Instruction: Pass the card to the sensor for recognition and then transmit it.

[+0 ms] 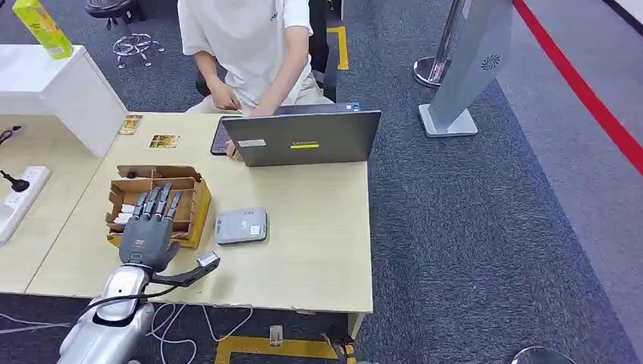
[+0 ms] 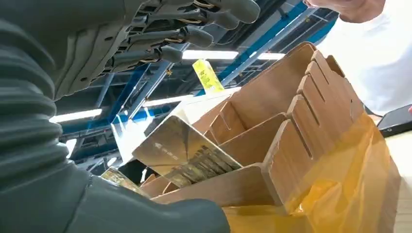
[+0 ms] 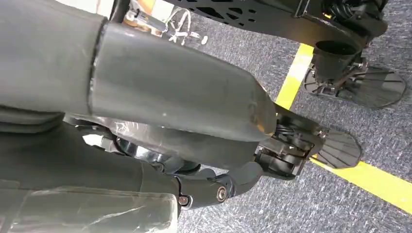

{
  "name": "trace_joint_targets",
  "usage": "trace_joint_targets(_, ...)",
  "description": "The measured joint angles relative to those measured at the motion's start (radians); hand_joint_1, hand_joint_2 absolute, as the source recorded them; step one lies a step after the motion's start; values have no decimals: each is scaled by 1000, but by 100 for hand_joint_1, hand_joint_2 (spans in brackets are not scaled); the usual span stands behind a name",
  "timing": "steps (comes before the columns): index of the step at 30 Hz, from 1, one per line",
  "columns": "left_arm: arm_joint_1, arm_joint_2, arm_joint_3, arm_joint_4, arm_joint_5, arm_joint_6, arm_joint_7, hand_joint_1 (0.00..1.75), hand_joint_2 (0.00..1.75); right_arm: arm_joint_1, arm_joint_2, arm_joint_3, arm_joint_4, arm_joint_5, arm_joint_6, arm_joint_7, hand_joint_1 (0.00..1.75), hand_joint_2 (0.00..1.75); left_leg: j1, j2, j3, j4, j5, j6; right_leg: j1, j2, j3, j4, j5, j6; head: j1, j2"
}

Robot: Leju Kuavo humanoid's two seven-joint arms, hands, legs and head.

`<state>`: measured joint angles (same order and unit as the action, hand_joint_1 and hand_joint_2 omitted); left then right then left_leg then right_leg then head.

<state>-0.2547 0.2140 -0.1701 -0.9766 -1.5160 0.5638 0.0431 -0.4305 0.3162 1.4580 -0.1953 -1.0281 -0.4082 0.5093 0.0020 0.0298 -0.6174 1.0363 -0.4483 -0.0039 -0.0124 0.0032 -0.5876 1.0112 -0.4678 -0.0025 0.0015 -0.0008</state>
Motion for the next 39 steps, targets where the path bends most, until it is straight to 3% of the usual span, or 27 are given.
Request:
trace_joint_targets(29, 0, 0, 0, 0, 0, 0, 0, 0, 175, 0, 0, 0, 0, 0, 0, 0, 0, 0, 0, 0, 0, 0, 0, 0, 0, 0, 0, 0, 0, 0, 0, 0)
trace_joint_targets(30, 0, 0, 0, 0, 0, 0, 0, 175, 175, 0, 0, 0, 0, 0, 0, 0, 0, 0, 0, 0, 0, 0, 0, 0, 0, 0, 0, 0, 0, 0, 0, 0)
trace_joint_targets(39, 0, 16, 13, -10, 124, -39, -35, 175, 175, 0, 0, 0, 1, -2, 6, -11, 0, 0, 0, 0, 0, 0, 0, 0, 0, 0, 0, 0, 0, 0, 0, 0)
